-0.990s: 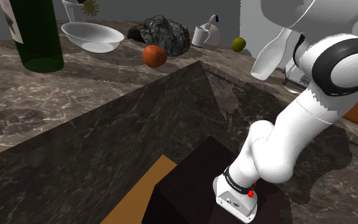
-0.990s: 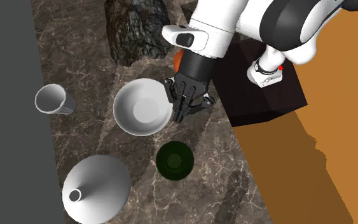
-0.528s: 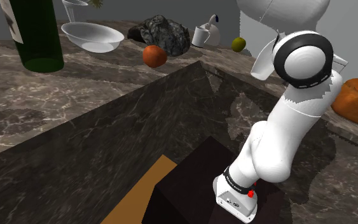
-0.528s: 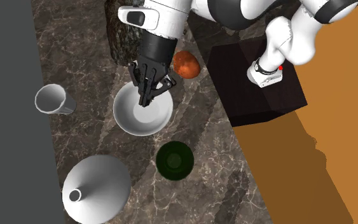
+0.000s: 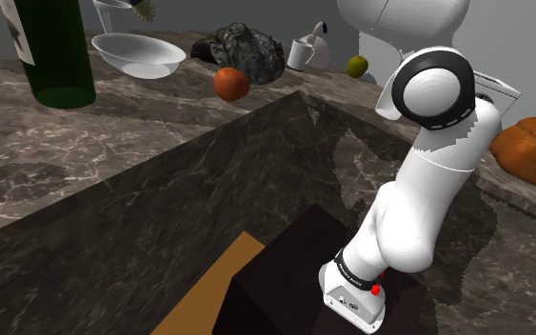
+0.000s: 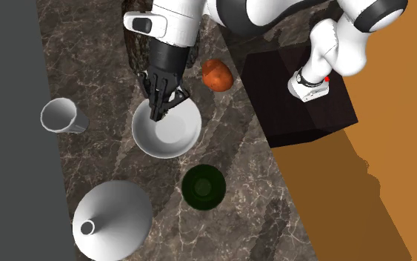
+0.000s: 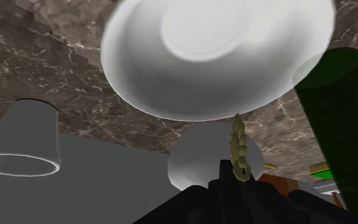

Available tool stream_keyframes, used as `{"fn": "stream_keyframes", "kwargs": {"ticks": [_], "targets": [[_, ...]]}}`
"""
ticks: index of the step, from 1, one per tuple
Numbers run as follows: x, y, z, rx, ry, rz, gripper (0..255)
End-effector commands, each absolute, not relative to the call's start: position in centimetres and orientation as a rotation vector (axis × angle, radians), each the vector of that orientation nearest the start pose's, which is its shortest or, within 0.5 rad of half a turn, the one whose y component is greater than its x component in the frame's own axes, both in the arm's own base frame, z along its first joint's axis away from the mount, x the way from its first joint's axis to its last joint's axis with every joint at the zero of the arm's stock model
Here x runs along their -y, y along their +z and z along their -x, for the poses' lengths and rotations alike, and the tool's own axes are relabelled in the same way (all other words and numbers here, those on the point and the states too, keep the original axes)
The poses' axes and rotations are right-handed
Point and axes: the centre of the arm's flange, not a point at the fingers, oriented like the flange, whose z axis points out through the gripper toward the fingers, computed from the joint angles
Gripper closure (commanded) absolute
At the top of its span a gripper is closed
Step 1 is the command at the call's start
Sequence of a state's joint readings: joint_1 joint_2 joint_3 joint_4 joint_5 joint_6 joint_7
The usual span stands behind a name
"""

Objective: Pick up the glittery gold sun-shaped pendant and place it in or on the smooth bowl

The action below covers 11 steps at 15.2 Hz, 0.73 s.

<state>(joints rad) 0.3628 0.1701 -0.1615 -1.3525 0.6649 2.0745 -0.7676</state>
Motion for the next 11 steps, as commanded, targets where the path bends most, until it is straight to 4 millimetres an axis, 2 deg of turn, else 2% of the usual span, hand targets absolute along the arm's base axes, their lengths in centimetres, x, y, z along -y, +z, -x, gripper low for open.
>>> {"fn": "stream_keyframes", "kwargs": {"ticks": [1, 10, 11], "targets": [[-17.0, 68.6, -62.3, 1.008, -0.925, 2.323, 255], [-17.0, 63.8, -62.3, 1.008, -0.925, 2.323, 255], [-17.0, 63.8, -62.3, 1.008, -0.925, 2.323, 255]]}}
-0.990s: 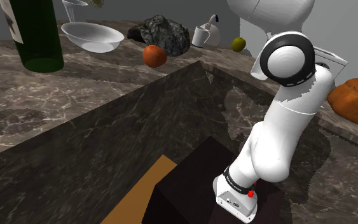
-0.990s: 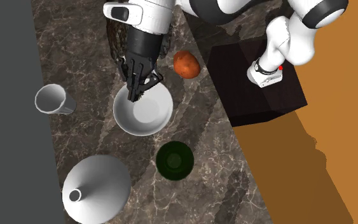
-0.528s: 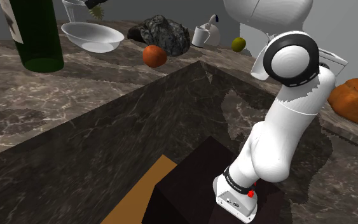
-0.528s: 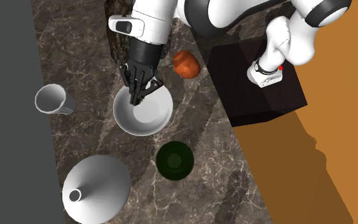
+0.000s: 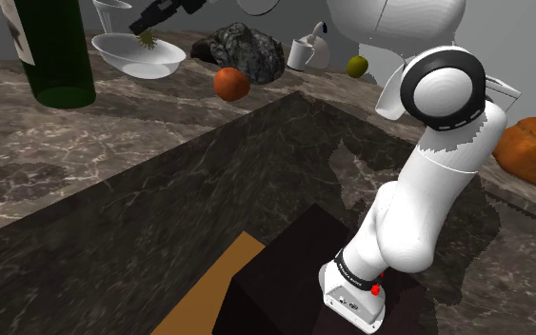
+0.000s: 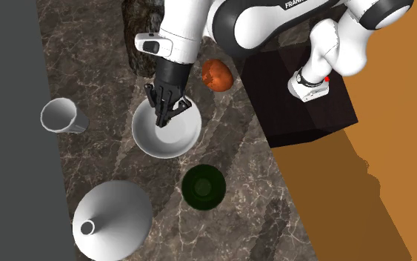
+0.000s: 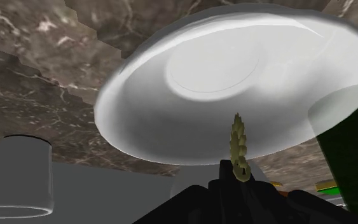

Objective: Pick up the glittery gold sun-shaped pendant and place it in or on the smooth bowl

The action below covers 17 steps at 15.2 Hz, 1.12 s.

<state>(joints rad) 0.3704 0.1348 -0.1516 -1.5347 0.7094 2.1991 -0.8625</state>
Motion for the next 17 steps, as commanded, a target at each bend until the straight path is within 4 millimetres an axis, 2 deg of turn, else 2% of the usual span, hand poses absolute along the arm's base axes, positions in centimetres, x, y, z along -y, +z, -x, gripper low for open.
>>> {"fn": "stream_keyframes", "kwargs": {"ticks": [1, 7, 8, 13, 17], "targets": [[-17.0, 63.8, -62.3, 1.008, -0.925, 2.323, 255], [-17.0, 63.8, -62.3, 1.008, -0.925, 2.323, 255], [-17.0, 63.8, -62.3, 1.008, -0.925, 2.323, 0], [-17.0, 63.8, -62.3, 1.008, -0.925, 2.323, 0], [-13.9, 67.2, -60.3, 1.008, -0.925, 2.323, 0]]}}
